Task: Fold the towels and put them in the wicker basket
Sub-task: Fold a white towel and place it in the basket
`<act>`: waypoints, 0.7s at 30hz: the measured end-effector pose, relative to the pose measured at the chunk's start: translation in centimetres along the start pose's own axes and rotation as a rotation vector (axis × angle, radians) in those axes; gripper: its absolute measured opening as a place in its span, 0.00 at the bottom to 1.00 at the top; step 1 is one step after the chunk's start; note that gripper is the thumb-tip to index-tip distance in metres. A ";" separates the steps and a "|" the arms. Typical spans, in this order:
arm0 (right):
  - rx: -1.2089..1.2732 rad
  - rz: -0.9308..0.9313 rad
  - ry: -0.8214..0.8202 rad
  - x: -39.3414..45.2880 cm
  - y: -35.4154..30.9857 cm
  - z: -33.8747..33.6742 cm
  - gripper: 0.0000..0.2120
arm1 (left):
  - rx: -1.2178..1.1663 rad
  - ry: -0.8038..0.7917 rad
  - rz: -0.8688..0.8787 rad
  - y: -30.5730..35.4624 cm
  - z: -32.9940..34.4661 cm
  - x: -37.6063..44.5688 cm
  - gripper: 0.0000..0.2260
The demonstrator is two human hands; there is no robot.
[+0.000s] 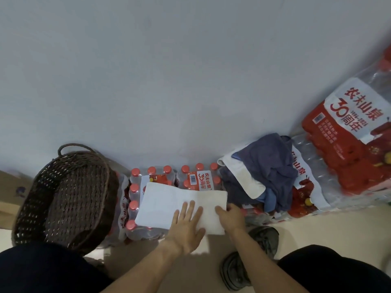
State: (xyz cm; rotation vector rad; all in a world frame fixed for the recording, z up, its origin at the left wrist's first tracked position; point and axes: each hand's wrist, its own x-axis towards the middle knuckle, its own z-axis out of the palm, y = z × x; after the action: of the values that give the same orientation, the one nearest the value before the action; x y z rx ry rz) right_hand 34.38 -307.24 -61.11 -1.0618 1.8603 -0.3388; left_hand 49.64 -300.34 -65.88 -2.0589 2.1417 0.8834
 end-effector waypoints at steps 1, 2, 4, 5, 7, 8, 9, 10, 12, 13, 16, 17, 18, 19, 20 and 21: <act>-0.027 -0.017 0.004 -0.2 -0.4 -0.1 0.10 | -0.032 -0.017 -0.012 0.4 -0.5 0.1 0.31; -0.060 -0.049 0.014 -0.6 -1.0 -0.2 0.11 | -0.093 -0.008 -0.022 0.9 -1.3 0.3 0.31; -0.119 -0.153 0.046 -1.6 -2.5 -0.2 0.13 | -0.326 0.128 -0.068 2.0 -3.4 0.6 0.25; -0.134 -0.211 0.060 -2.1 -3.3 0.0 0.13 | -0.473 0.205 -0.117 2.4 -4.6 0.6 0.20; -0.142 -0.304 0.065 -3.2 -4.8 0.6 0.10 | -0.807 0.245 -0.213 2.6 -7.1 0.8 0.10; -0.131 -0.339 0.051 -3.9 -5.5 1.0 0.08 | -0.984 0.211 -0.259 2.5 -8.3 1.0 0.07; -0.089 -0.362 0.023 -4.4 -6.0 1.5 0.07 | -1.136 0.176 -0.301 2.2 -9.3 1.1 0.07; -0.022 -0.374 -0.019 -5.0 -6.6 2.0 0.06 | -1.227 0.157 -0.331 1.7 -10.2 1.1 0.07; 0.092 -0.393 -0.138 -5.5 -7.3 3.0 0.09 | -1.250 0.159 -0.342 0.4 -11.5 1.1 0.11; 0.128 -0.396 -0.225 -5.6 -7.5 3.5 0.11 | -1.237 0.164 -0.356 -0.2 -11.9 0.9 0.14; 0.272 -0.318 -0.528 -5.6 -8.0 4.4 0.19 | -1.229 0.219 -0.440 -2.6 -12.3 0.2 0.17; 0.296 -0.291 -0.564 -5.5 -8.0 4.6 0.21 | -1.205 0.249 -0.457 -3.4 -12.3 -0.1 0.17; 0.320 -0.272 -0.544 -5.4 -7.9 4.9 0.22 | -1.165 0.281 -0.465 -4.2 -12.2 -0.3 0.18; 0.326 -0.263 -0.471 -5.2 -7.8 5.2 0.23 | -1.126 0.310 -0.474 -5.0 -12.1 -0.3 0.17; 0.290 -0.270 -0.373 -5.1 -7.6 5.5 0.23 | -1.091 0.334 -0.483 -5.7 -11.9 -0.3 0.16; 0.204 -0.299 -0.290 -5.0 -7.4 5.9 0.22 | -1.066 0.344 -0.495 -6.3 -11.7 -0.2 0.15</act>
State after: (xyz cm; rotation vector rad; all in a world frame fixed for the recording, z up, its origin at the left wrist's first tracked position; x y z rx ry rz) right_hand 44.13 -306.48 -56.70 -1.1792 1.3814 -0.5081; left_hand 59.61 -304.81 -58.29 -3.1625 1.1317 1.9402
